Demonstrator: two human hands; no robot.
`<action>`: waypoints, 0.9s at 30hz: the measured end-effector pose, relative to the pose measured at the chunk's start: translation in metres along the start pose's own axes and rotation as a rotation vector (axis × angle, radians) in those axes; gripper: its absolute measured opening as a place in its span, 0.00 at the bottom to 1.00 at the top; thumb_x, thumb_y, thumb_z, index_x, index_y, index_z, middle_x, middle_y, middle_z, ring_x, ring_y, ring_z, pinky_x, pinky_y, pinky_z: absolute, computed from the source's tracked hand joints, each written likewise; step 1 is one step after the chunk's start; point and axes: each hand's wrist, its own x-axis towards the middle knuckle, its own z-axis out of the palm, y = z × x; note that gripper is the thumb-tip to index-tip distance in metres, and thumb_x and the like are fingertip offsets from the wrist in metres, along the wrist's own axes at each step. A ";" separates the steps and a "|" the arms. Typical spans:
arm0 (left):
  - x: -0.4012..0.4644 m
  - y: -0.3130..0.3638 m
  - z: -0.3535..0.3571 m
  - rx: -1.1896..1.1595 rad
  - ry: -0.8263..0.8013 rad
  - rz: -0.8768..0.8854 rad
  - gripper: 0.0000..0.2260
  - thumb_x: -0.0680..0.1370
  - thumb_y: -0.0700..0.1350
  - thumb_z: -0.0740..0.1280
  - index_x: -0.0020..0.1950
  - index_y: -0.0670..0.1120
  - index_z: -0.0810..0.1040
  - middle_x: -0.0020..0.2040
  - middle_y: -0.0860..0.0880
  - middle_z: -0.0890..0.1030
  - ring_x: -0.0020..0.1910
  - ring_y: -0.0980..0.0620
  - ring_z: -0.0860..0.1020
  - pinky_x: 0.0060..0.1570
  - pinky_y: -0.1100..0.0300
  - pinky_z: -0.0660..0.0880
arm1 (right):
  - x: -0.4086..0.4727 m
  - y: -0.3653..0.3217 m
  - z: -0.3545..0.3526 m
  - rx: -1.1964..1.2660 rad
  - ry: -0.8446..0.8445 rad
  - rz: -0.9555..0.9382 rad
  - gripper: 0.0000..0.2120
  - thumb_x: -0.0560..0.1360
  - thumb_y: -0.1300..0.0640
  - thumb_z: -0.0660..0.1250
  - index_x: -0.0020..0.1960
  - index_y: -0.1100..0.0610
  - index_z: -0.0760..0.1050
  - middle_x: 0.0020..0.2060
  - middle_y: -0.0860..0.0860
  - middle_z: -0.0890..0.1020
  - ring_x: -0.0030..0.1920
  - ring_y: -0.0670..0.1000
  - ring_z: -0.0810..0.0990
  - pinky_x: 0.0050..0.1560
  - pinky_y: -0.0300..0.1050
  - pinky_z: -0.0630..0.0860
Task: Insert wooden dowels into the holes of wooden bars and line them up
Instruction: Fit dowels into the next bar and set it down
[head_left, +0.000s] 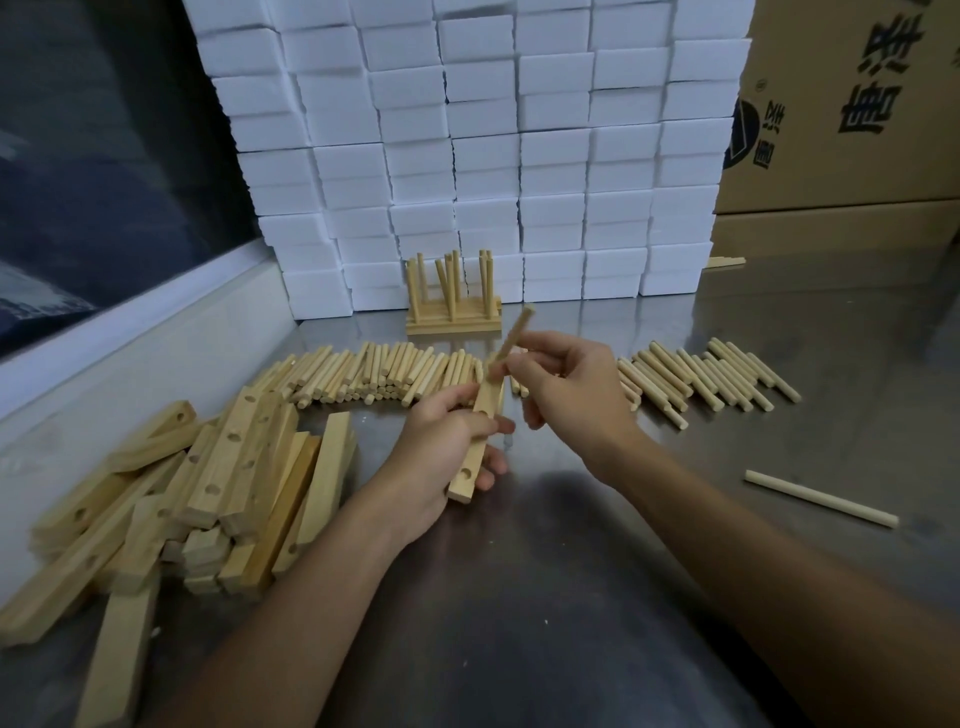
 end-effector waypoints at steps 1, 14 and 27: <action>0.000 0.000 0.001 -0.046 0.004 -0.022 0.14 0.79 0.32 0.63 0.63 0.43 0.74 0.47 0.40 0.83 0.26 0.48 0.76 0.20 0.61 0.68 | 0.001 0.002 0.001 -0.013 -0.003 0.016 0.13 0.78 0.65 0.65 0.62 0.57 0.76 0.39 0.53 0.86 0.25 0.47 0.74 0.27 0.40 0.74; 0.006 0.002 -0.007 -0.247 0.163 -0.063 0.05 0.82 0.37 0.61 0.54 0.41 0.75 0.44 0.41 0.81 0.24 0.50 0.73 0.18 0.65 0.64 | 0.002 0.037 0.008 -1.192 -0.223 -0.123 0.18 0.80 0.41 0.56 0.65 0.45 0.75 0.61 0.49 0.77 0.64 0.56 0.72 0.61 0.56 0.65; 0.010 -0.003 -0.010 -0.224 0.212 -0.050 0.13 0.82 0.41 0.64 0.66 0.45 0.73 0.45 0.41 0.83 0.24 0.51 0.75 0.18 0.64 0.65 | -0.003 0.025 0.013 -1.179 -0.075 -0.149 0.06 0.75 0.51 0.66 0.48 0.53 0.76 0.42 0.49 0.79 0.44 0.53 0.78 0.40 0.46 0.73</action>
